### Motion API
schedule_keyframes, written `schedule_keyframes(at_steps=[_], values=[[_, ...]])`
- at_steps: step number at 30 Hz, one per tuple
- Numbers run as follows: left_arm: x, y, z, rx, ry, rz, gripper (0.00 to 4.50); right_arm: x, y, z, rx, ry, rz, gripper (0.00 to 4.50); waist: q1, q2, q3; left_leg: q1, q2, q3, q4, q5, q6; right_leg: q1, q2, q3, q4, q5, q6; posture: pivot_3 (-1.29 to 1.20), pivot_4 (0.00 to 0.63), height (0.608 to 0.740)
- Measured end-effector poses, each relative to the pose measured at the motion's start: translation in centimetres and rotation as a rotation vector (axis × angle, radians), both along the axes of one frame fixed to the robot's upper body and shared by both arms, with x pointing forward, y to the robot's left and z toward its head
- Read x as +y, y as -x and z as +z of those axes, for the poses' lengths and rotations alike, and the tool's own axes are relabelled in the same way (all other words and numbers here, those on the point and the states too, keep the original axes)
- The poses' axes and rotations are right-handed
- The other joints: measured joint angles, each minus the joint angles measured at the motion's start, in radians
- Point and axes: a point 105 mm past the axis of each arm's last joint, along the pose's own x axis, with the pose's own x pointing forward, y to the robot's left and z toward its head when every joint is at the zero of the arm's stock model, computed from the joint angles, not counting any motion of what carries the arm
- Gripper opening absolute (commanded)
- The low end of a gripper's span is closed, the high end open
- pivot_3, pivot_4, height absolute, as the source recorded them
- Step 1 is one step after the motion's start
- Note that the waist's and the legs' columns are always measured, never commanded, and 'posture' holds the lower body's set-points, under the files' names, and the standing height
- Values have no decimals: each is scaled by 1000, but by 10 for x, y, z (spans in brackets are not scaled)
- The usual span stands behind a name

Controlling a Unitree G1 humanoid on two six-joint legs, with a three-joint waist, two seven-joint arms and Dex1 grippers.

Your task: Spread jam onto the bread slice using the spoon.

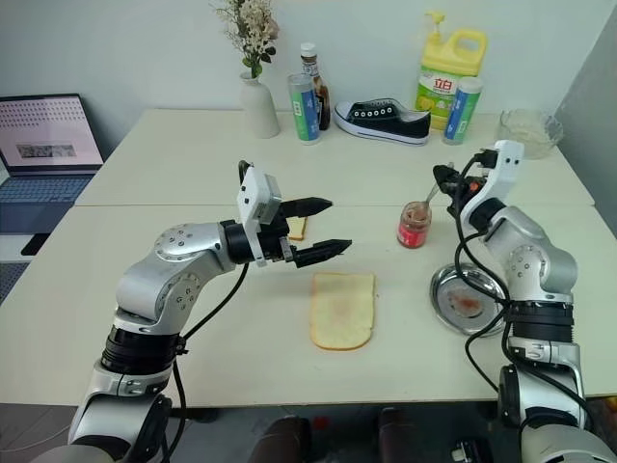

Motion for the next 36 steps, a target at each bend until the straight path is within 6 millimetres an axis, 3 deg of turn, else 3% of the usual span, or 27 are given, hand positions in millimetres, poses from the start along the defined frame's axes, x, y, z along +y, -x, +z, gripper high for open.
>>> schedule_keyframes(at_steps=[9, 17, 27, 36], values=[[-2, 0, -8, -5, -36, 12, 4500, 22, -4, -11, -99, 245, -20, 7, 1, 0, 0, 0, 0, 0, 0, 0, 0, 0, 0, 0, 0, 0, 0, 0, 150, 740], [-1, 0, -8, -8, -40, 13, 4500, 15, -4, -30, -75, 322, -57, 7, 1, 0, 0, 0, 0, 0, 0, 0, 0, 0, 0, 0, 0, 0, 0, 0, 150, 740], [-2, 0, -6, -19, -45, 12, 4500, 24, -2, -38, 39, 164, -29, 7, 1, 0, 0, 0, 0, -1, 0, 0, 0, 0, 0, -1, 1, 0, 0, 0, 150, 740], [-4, 0, -4, -38, -43, 6, 4500, 13, -2, -35, 152, -80, -94, 7, 1, 0, 0, 0, 0, -1, 0, 0, 0, 0, 0, -1, 1, 0, 0, 0, 150, 740]])
